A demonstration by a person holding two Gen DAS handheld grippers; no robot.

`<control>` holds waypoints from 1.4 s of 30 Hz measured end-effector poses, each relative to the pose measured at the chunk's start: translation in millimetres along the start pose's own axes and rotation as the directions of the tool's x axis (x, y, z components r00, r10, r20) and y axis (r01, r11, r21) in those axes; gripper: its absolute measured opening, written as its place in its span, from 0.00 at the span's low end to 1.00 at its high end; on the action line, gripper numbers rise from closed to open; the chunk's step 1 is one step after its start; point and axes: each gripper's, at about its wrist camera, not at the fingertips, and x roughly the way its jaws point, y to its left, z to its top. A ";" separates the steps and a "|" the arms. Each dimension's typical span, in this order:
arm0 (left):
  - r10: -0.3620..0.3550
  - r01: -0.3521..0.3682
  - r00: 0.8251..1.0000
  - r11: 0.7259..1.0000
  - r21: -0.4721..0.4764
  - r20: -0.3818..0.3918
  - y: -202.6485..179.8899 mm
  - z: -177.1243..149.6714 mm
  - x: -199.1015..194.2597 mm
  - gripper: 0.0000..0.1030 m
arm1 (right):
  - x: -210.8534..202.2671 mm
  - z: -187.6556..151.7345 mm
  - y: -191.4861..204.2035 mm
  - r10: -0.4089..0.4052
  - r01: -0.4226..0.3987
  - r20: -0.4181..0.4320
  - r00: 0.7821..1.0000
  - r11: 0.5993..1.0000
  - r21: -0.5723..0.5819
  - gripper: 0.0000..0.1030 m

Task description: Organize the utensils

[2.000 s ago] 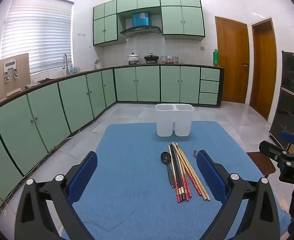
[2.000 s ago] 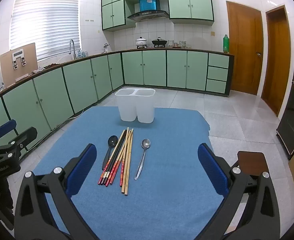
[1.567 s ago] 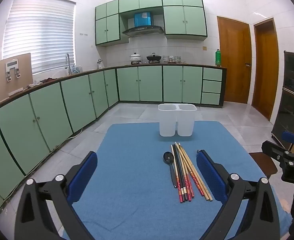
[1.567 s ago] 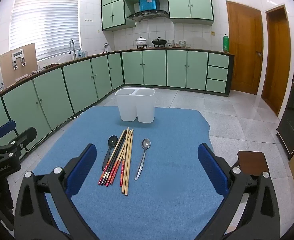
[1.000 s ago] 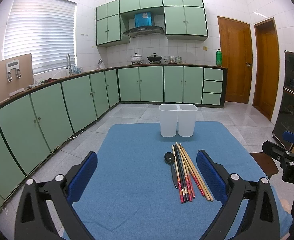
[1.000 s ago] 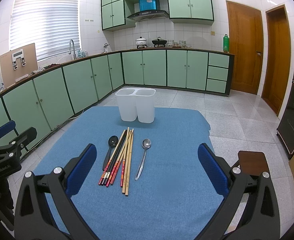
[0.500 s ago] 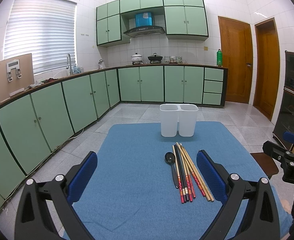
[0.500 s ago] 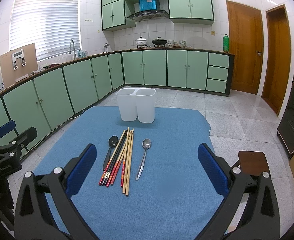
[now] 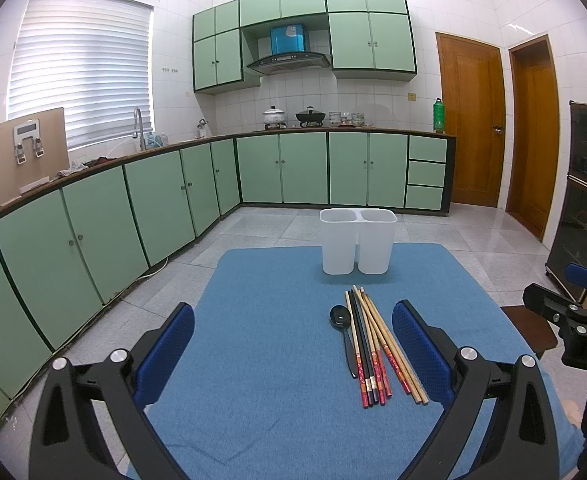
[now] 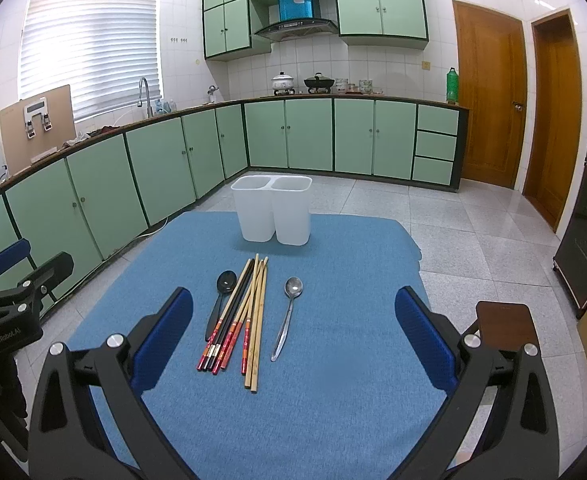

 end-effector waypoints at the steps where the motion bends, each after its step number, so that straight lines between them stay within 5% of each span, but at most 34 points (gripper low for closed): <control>1: 0.000 0.000 1.000 1.000 0.000 -0.001 0.2 0.0 -0.1 0.94 | 0.1 0.0 0.0 0.000 0.000 0.000 1.000 1.000 0.000 0.95; 31: 0.010 -0.010 1.000 1.000 0.002 -0.015 0.0 -0.3 9.9 0.94 | 3.9 2.6 1.4 -0.003 0.003 -0.011 1.000 1.000 0.004 0.95; 42: 0.034 -0.033 0.995 0.999 0.015 -0.089 5.5 -3.8 66.5 0.94 | 66.3 -3.4 -8.1 -0.038 0.037 -0.078 0.996 0.999 -0.020 0.95</control>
